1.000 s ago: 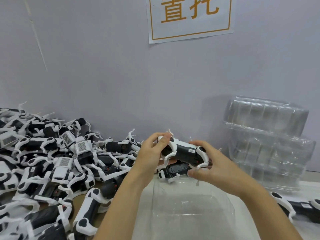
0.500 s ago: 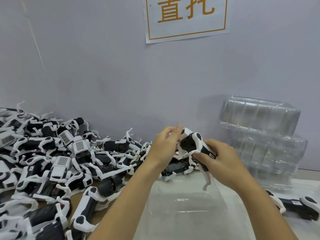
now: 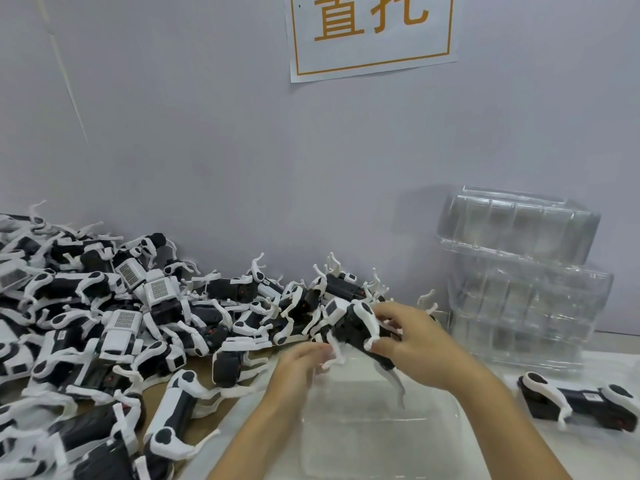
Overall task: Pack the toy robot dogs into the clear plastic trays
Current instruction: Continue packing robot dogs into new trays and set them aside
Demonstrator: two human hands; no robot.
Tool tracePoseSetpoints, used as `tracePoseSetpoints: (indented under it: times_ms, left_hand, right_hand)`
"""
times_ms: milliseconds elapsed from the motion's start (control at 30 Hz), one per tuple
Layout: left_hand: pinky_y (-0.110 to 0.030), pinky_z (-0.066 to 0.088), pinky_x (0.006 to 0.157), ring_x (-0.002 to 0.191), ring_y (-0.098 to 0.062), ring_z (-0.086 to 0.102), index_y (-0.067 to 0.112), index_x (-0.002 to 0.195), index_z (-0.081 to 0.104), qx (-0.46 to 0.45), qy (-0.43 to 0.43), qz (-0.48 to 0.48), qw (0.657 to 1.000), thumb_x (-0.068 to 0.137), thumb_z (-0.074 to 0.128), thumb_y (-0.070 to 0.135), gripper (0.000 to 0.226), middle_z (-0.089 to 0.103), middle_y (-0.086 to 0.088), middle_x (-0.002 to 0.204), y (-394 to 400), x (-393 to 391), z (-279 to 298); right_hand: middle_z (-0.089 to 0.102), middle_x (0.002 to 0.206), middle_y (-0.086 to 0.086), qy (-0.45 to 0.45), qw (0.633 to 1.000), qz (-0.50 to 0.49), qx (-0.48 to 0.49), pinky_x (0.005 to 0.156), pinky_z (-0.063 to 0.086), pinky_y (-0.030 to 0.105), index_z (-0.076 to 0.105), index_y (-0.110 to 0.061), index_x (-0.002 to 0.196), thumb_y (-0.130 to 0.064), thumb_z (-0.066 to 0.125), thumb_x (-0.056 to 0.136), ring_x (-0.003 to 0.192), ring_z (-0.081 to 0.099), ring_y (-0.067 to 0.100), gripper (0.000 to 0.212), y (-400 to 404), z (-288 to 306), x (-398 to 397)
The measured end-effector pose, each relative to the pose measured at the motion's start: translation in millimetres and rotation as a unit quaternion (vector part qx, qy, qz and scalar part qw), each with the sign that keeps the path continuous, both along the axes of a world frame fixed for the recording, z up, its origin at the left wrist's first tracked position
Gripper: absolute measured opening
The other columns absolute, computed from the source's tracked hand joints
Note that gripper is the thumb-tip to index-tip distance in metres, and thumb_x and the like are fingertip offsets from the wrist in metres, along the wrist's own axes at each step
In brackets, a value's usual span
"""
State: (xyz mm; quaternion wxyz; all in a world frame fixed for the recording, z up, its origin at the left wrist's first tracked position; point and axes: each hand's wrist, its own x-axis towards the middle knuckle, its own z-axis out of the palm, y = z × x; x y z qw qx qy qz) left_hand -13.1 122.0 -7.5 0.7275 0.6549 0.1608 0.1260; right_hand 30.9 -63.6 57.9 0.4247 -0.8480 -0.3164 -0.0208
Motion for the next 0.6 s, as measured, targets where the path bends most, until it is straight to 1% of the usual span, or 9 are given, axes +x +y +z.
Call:
tracePoseSetpoints:
  times_ms: [33, 100, 133, 200, 267, 367, 433, 533, 600]
  left_hand:
    - [-0.043, 0.045, 0.087, 0.091, -0.031, 0.06, 0.002, 0.085, 0.073, 0.002, -0.003, -0.004, 1.0, 0.093, 0.052, -0.006, 0.024, 0.072, -0.014, 0.087, -0.4, 0.4, -0.9]
    - [-0.05, 0.047, 0.094, 0.094, -0.032, 0.062, -0.002, 0.093, 0.072, 0.01, -0.004, -0.007, 1.0, 0.096, 0.05, -0.004, 0.023, 0.072, -0.02, 0.094, -1.5, 0.0, -0.5]
    - [-0.052, 0.047, 0.097, 0.096, -0.033, 0.062, -0.003, 0.098, 0.071, 0.011, -0.003, -0.006, 1.0, 0.097, 0.049, -0.003, 0.023, 0.072, -0.023, 0.099, -1.6, -0.3, -0.3]
    - [-0.052, 0.047, 0.099, 0.096, -0.034, 0.063, -0.002, 0.1, 0.071, 0.01, -0.003, 0.003, 1.0, 0.097, 0.049, -0.002, 0.023, 0.072, -0.024, 0.102, -1.2, -0.5, -0.3]
    - [-0.05, 0.049, 0.096, 0.095, -0.036, 0.063, 0.001, 0.096, 0.073, 0.01, -0.008, 0.007, 1.0, 0.097, 0.05, -0.001, 0.023, 0.073, -0.022, 0.099, -1.0, -0.1, -1.3]
    - [-0.041, 0.046, 0.082, 0.088, -0.033, 0.058, 0.003, 0.083, 0.07, 0.004, -0.014, 0.004, 1.0, 0.096, 0.047, -0.005, 0.028, 0.07, -0.012, 0.081, -1.4, 1.1, -2.8]
    - [-0.04, 0.045, 0.081, 0.089, -0.03, 0.058, 0.003, 0.084, 0.071, 0.003, -0.01, -0.002, 1.0, 0.096, 0.048, -0.004, 0.027, 0.069, -0.012, 0.084, -2.5, 1.1, -2.2]
    - [-0.044, 0.049, 0.088, 0.09, -0.031, 0.063, 0.001, 0.094, 0.073, -0.008, -0.01, -0.011, 1.0, 0.096, 0.05, -0.003, 0.024, 0.072, -0.022, 0.098, -4.5, 0.4, -0.4]
    - [-0.04, 0.051, 0.082, 0.086, -0.028, 0.067, 0.003, 0.089, 0.075, -0.013, -0.015, -0.014, 1.0, 0.094, 0.049, -0.005, 0.027, 0.075, -0.019, 0.092, -4.5, 0.0, 0.5]
  right_hand:
    - [0.064, 0.089, -0.014, -0.006, 1.0, 0.004, -0.015, 0.073, 0.041, 0.013, 0.063, -0.036, 0.085, -0.019, 0.073, 0.084, 0.087, 0.056, -0.001, 0.021, 1.1, -1.3, -0.2]
    - [0.062, 0.089, -0.017, -0.011, 0.999, 0.008, -0.034, 0.068, 0.037, 0.01, 0.062, -0.038, 0.085, -0.019, 0.074, 0.083, 0.086, 0.053, -0.006, 0.023, 1.5, -1.8, 0.4]
    - [0.061, 0.09, -0.019, -0.009, 0.999, 0.008, -0.04, 0.069, 0.036, 0.01, 0.062, -0.039, 0.088, -0.02, 0.075, 0.083, 0.086, 0.053, -0.007, 0.023, 1.3, -1.2, 0.9]
    - [0.059, 0.098, -0.02, 0.005, 0.999, 0.0, -0.051, 0.075, 0.039, 0.016, 0.062, -0.04, 0.102, -0.024, 0.077, 0.082, 0.092, 0.054, -0.004, 0.03, 0.8, 1.2, 0.9]
    - [0.057, 0.103, -0.019, 0.018, 0.998, -0.011, -0.067, 0.074, 0.043, 0.019, 0.059, -0.043, 0.107, -0.026, 0.079, 0.081, 0.093, 0.056, 0.001, 0.037, -0.7, 5.4, 0.0]
    - [0.058, 0.099, -0.016, 0.017, 0.992, -0.015, -0.124, 0.067, 0.044, 0.021, 0.057, -0.042, 0.097, -0.026, 0.079, 0.079, 0.081, 0.058, 0.004, 0.032, -2.2, 10.8, -3.2]
    - [0.057, 0.098, -0.015, 0.014, 0.984, -0.028, -0.175, 0.069, 0.047, 0.023, 0.056, -0.038, 0.097, -0.028, 0.077, 0.08, 0.082, 0.056, 0.005, 0.029, 0.3, 10.7, -6.0]
    - [0.054, 0.105, -0.014, 0.028, 0.974, -0.042, -0.222, 0.074, 0.046, 0.026, 0.054, -0.037, 0.105, -0.028, 0.075, 0.081, 0.092, 0.055, 0.01, 0.033, 9.1, 6.1, -10.7]
    - [0.05, 0.108, -0.012, 0.025, 0.969, -0.046, -0.243, 0.081, 0.044, 0.028, 0.054, -0.036, 0.112, -0.028, 0.073, 0.082, 0.099, 0.053, 0.014, 0.037, 15.3, 3.1, -13.7]
